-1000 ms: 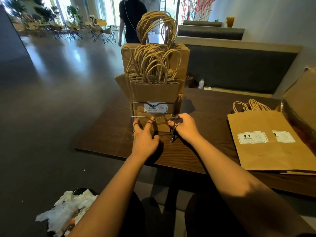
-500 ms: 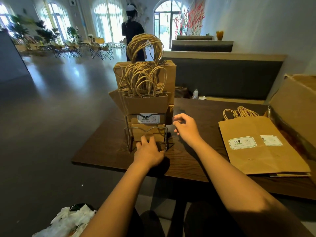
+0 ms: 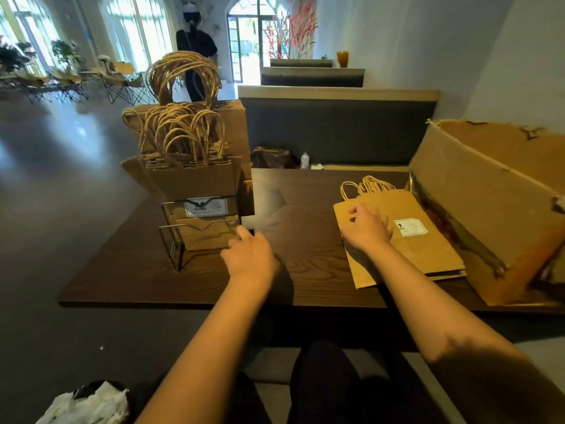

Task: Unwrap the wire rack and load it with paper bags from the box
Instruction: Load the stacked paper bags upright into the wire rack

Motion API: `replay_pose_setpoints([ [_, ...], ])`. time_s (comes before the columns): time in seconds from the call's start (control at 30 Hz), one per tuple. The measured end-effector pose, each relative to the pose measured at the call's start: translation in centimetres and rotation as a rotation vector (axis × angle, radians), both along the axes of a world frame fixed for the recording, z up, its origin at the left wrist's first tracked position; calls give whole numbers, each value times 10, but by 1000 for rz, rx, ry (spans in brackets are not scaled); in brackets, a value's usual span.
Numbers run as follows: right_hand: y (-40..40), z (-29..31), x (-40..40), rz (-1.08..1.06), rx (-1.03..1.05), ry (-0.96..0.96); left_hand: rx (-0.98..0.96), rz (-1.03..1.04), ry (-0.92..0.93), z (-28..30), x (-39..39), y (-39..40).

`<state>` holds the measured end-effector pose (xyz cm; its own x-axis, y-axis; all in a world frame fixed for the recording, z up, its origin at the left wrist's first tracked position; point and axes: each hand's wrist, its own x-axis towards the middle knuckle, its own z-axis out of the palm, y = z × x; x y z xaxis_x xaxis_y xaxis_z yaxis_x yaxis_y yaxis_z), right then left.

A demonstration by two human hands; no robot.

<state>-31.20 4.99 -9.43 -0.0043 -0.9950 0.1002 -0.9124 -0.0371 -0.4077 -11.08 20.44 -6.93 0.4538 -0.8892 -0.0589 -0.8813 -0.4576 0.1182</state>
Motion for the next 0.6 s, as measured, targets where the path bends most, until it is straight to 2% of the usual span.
replay_pose_setpoints([
  [0.07, 0, -4, -20, -89, -22, 211, 26, -37, -17, 1, -14, -5],
  [0.17, -2, -17, -45, -180, 16, 294, 54, -149, 82, -2, -33, -17],
  [0.3, -2, -28, -57, -159, 12, 278, -37, -295, 483, -29, -49, -35],
  [0.43, 3, -29, -43, -153, -24, 264, -173, -245, 970, -50, -67, -38],
  [0.5, 7, -28, -30, -116, -44, 204, -208, -228, 1099, -56, -78, -41],
  [0.6, 9, -30, -5, -34, -12, 113, -253, -198, 1195, -61, -86, -47],
])
